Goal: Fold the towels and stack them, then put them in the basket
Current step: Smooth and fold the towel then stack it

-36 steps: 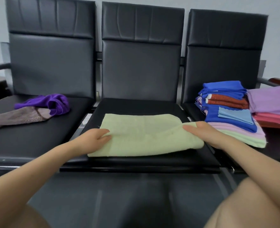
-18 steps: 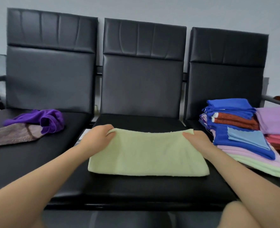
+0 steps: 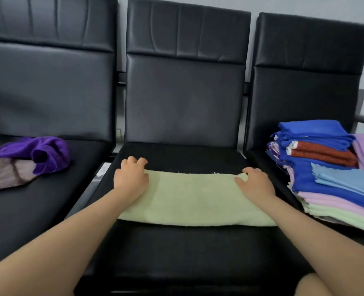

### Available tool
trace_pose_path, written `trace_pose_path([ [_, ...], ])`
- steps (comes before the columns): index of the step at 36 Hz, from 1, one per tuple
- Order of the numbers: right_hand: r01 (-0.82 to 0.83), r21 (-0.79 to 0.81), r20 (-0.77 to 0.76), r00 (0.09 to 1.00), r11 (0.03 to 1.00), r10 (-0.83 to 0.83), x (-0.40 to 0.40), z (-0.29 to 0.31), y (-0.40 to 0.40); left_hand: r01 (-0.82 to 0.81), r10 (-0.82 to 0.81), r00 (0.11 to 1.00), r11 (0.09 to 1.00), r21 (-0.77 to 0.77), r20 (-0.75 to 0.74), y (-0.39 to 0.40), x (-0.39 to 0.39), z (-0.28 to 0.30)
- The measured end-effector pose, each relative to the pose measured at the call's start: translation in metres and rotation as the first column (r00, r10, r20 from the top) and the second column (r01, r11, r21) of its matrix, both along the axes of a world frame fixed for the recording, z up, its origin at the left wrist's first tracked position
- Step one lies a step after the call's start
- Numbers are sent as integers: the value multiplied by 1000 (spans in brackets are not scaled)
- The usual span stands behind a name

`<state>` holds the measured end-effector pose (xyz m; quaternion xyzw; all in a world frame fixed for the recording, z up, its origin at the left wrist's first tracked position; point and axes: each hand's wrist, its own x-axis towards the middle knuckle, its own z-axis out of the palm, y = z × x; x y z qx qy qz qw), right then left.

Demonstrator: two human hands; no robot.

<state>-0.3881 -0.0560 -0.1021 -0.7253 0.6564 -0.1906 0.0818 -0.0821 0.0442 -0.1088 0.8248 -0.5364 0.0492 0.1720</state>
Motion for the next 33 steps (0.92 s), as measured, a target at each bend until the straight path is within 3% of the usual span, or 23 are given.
trace_pose_path([
  [4, 14, 34, -6, 1000, 999, -14, -5, 6, 12, -15, 14, 992, 1000, -3, -128, 11, 7, 0],
  [11, 60, 288, 35, 997, 956, -73, -17, 21, 30, -49, 70, 960, 995, 84, -273, 30, 15, 4],
  [16, 13, 402, 312, 938, 916, -150, -17, 25, 39, 25, 33, 958, 979, 200, -285, 33, 8, 15],
  [18, -15, 423, 540, 807, 906, -239, -17, 31, 45, 32, 27, 955, 981, 191, -295, 35, 9, 16],
  [21, -91, 437, 805, 483, 895, -344, -11, 37, 48, 26, 23, 944, 989, 144, -329, 37, 12, 16],
  [23, -121, 401, 884, 309, 908, -350, 0, 39, 50, 14, 19, 932, 996, 87, -361, 39, 12, 17],
  [27, -257, 399, 916, 147, 880, -372, 35, 53, 65, -48, -6, 902, 992, -114, -432, 42, 10, 25],
  [29, -325, 372, 927, 169, 869, -334, 57, 58, 71, -68, -38, 874, 978, -200, -484, 44, 6, 30],
  [33, -476, 344, 910, 382, 809, -162, 94, 59, 86, -37, -90, 810, 978, -204, -580, 44, -6, 32],
])
